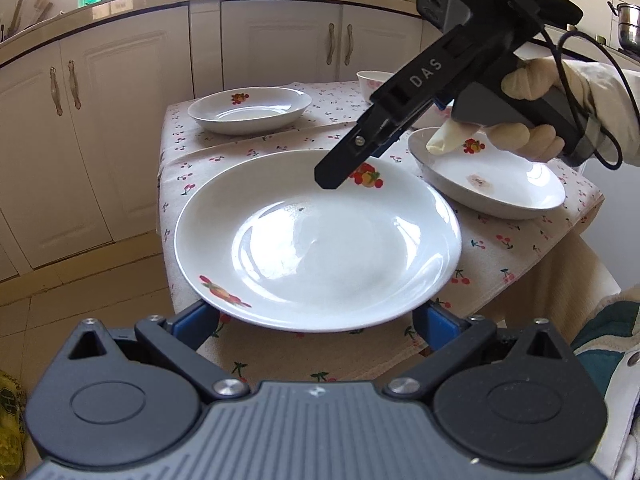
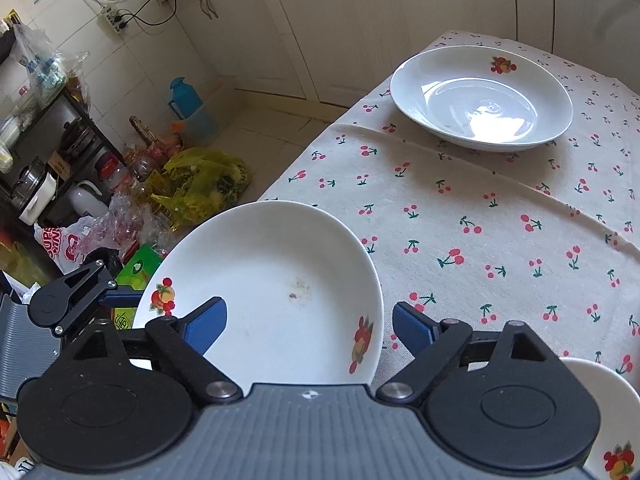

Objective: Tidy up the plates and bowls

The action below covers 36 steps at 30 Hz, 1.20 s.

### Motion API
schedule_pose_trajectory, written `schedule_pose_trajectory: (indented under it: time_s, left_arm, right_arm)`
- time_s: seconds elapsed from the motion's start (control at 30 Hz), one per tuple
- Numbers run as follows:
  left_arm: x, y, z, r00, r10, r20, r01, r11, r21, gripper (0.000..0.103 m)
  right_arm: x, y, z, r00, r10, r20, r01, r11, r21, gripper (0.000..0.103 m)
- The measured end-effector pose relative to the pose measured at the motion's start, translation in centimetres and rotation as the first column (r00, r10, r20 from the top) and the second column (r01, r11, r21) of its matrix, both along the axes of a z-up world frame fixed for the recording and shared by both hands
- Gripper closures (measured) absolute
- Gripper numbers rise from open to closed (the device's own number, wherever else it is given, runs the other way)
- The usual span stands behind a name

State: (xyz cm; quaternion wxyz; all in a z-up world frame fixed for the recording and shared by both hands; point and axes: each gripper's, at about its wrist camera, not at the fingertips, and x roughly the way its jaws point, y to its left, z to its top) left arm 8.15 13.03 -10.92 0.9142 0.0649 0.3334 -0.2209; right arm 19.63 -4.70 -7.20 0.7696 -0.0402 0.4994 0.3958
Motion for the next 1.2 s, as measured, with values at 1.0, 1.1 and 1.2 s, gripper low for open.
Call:
schedule_pose_trajectory:
  time_s: [1.0,1.1,1.2]
  left_arm:
    - [4.9,-1.9,0.4,0.997,-0.08,0.001,0.079,0.996,0.051,0.002]
    - [6.1,-2.3,0.3,0.995,-0.095,-0.004,0.095,0.995,0.043,0.002]
    - [6.9,-2.7,0.3,0.994,-0.105,-0.004,0.105,0.993,0.045,0.002]
  right_arm:
    - [3.3,-1.0,1.2,0.999,-0.03,0.034,0.029,0.999,0.033,0.018]
    - [4.3,-1.6,1.1,0.998,-0.056,0.035,0.055,0.998,0.036,0.018]
    - [5.0,-2.0,0.9,0.996,-0.078,0.032,0.077,0.997,0.033,0.018]
